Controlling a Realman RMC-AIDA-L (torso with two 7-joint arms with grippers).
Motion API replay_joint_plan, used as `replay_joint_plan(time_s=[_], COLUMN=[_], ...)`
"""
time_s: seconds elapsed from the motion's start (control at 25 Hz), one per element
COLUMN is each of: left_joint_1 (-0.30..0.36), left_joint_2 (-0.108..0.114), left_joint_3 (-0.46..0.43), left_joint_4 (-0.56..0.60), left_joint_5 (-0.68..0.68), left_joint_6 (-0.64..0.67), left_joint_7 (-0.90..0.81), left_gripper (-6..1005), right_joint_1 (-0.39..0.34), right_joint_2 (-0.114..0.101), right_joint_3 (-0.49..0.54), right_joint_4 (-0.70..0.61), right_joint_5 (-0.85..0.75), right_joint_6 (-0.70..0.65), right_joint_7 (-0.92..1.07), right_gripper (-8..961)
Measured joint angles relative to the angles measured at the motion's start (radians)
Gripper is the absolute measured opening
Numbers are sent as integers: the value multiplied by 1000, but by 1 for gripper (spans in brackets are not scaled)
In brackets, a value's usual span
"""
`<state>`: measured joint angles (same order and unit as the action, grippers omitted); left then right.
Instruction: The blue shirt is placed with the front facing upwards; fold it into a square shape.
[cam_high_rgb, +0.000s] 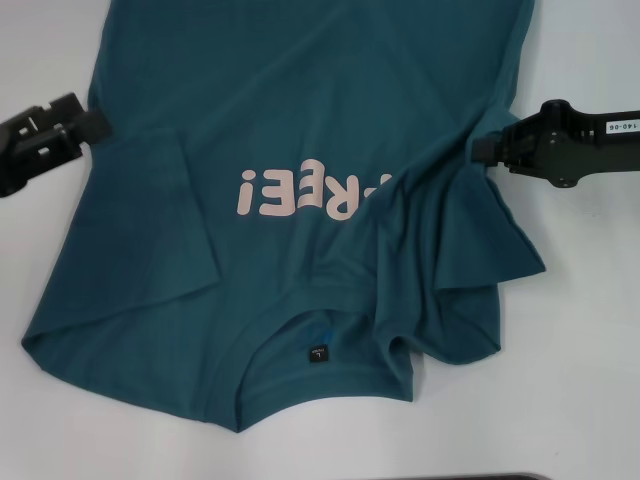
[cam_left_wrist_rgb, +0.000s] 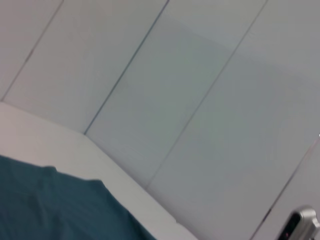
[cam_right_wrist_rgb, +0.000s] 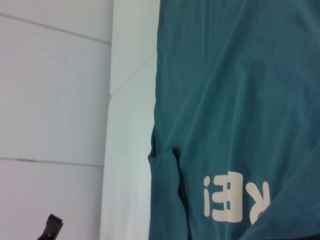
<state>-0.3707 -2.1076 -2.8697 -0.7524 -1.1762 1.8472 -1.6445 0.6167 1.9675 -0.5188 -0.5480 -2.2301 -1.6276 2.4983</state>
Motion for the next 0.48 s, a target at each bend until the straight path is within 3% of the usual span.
replay_joint_plan(time_s=[0.28, 0.48], left_joint_1=[5, 6], left_joint_2=[0, 0], left_joint_3=[-5, -5], left_joint_4=[-2, -2], left_joint_5=[-21, -21], left_joint_6=[0, 0], left_joint_7=[-2, -2], left_gripper=[889, 888], right_joint_1=[-41, -87], right_joint_2=[-8, -37], right_joint_3=[20, 66], right_joint_4=[9, 5], right_joint_5=[20, 21], right_joint_6=[21, 14], right_joint_7=[21, 22], right_gripper=[11, 12])
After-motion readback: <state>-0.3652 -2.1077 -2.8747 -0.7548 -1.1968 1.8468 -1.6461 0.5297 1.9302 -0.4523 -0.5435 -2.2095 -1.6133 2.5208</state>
